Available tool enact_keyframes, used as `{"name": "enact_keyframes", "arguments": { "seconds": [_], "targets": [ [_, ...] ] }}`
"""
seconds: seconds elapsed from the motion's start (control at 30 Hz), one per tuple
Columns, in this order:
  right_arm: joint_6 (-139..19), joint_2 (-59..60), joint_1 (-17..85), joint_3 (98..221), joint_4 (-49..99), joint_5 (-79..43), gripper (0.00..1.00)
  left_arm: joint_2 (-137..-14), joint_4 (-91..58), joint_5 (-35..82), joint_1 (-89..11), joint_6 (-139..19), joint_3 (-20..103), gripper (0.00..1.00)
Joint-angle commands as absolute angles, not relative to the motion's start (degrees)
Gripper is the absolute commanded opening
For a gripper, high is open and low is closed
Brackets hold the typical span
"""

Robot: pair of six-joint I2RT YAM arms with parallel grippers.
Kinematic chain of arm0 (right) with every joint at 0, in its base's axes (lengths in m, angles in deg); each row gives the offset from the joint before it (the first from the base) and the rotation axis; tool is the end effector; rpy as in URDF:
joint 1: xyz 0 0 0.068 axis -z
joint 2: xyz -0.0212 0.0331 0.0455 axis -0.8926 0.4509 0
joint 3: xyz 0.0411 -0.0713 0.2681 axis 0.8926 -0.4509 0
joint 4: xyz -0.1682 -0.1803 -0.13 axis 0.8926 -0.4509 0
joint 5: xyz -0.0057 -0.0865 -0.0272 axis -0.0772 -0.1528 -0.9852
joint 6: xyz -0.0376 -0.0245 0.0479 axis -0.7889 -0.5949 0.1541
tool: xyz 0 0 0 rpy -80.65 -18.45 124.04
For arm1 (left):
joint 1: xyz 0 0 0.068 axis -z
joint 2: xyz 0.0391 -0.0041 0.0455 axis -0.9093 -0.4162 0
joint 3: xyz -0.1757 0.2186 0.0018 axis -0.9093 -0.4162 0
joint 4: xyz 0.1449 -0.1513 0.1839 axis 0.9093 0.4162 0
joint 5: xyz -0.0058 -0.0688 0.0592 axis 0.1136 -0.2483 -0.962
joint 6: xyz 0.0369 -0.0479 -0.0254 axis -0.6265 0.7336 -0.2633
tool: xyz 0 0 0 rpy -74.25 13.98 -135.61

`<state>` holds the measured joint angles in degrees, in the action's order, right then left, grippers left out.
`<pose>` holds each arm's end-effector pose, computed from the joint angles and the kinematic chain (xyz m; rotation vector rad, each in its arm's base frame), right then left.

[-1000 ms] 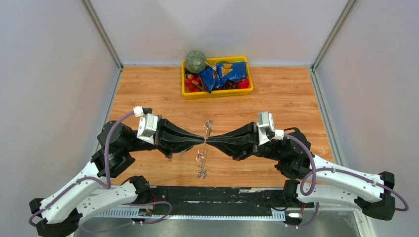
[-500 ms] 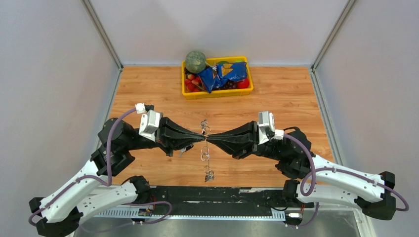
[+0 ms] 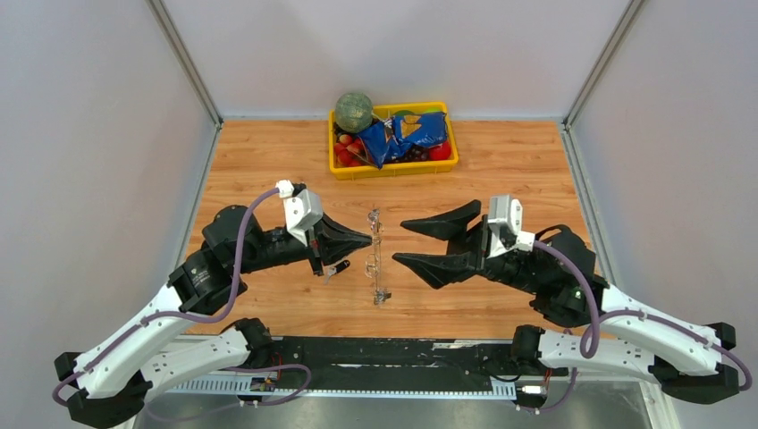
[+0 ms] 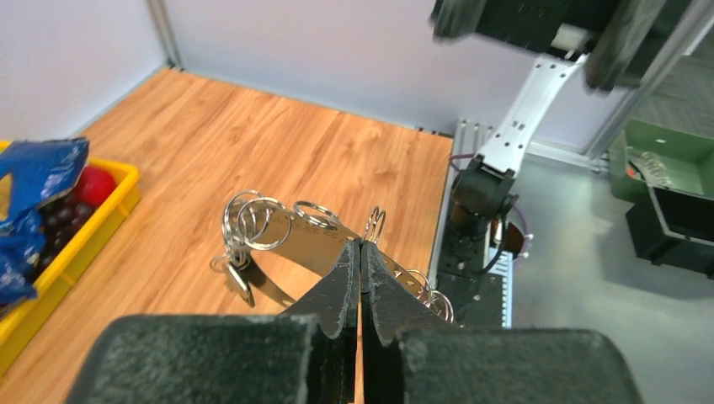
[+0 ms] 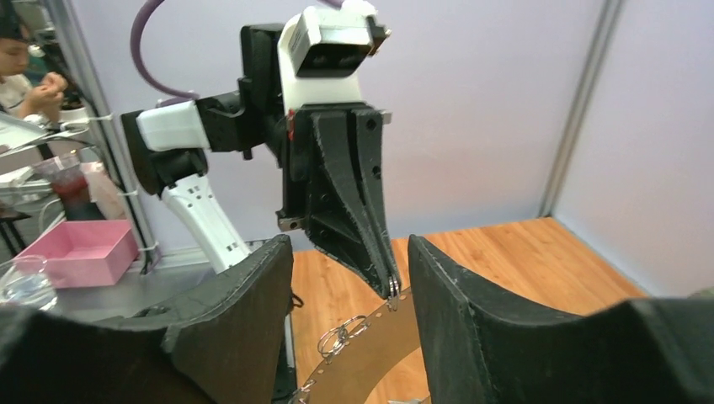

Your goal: Put the keys on the keyring

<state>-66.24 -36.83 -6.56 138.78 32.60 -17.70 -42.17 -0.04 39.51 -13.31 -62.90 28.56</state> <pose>0.0582 0.1788 0.4518 -0.8638 1.0244 1.1438 0.0916 -0.1521 0.4344 0.9353 1.3627 -1.1431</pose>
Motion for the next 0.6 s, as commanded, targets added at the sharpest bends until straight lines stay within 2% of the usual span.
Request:
{"name": "enact_keyframes", "arguments": {
  "seconds": [0.0,0.2,0.57],
  "targets": [
    [-69.7,-37.4,-6.9,143.5,23.4,-26.7,0.59,-40.7,2.4,32.9,-13.3,-65.1,31.5,0.0],
    [-67.5,-31.3,-6.0,146.0,15.5,-39.2,0.63,-39.5,7.9,19.7,-13.3,-64.7,32.1,0.0],
    [-54.6,-18.4,6.1,142.5,14.2,-26.9,0.59,-37.7,18.0,-10.1,-13.3,-62.0,32.0,0.0]
  ]
}}
